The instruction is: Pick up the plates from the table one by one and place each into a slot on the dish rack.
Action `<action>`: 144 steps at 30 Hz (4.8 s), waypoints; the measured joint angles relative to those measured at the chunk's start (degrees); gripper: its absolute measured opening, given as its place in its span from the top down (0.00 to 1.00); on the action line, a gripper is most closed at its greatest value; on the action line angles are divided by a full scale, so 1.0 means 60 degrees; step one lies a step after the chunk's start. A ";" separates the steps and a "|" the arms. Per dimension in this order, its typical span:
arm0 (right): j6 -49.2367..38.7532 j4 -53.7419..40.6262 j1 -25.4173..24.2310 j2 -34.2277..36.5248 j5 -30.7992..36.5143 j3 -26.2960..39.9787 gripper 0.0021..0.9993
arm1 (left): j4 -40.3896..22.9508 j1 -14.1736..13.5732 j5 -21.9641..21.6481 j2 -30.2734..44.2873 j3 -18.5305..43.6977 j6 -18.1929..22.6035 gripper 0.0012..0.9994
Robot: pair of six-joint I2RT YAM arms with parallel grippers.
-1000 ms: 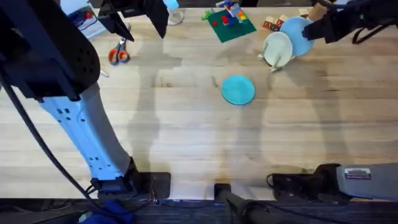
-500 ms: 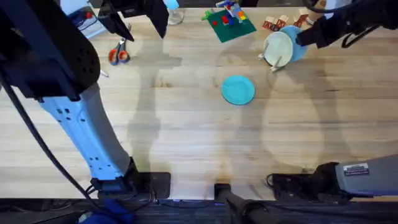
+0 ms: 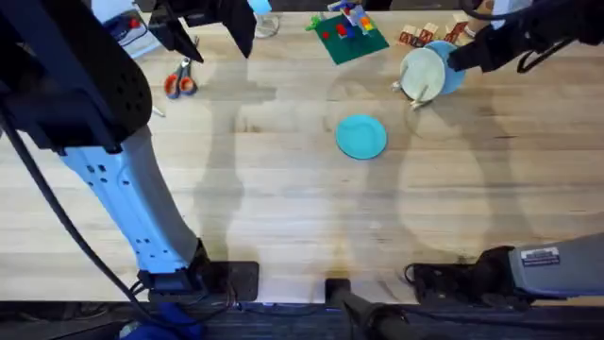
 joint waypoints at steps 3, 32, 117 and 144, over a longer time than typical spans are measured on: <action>0.0011 0.0018 -0.0003 0.0000 -0.0018 0.0000 0.85 | -0.0004 0.0000 0.0000 0.0000 0.0000 0.0000 0.01; 0.0091 -0.0162 -0.0003 -0.1950 0.0023 0.0004 0.60 | 0.0000 0.0000 0.0000 0.0000 0.0000 0.0000 0.01; 0.1038 -0.1068 0.0000 -0.3377 0.0528 0.0047 0.00 | -0.0163 -0.3530 0.2260 -0.1049 0.0000 -0.2224 0.00; 0.1038 -0.1071 0.0000 -0.3377 0.0528 0.0047 0.00 | 0.0381 -0.5329 0.0787 -0.2281 0.0022 -0.3615 0.00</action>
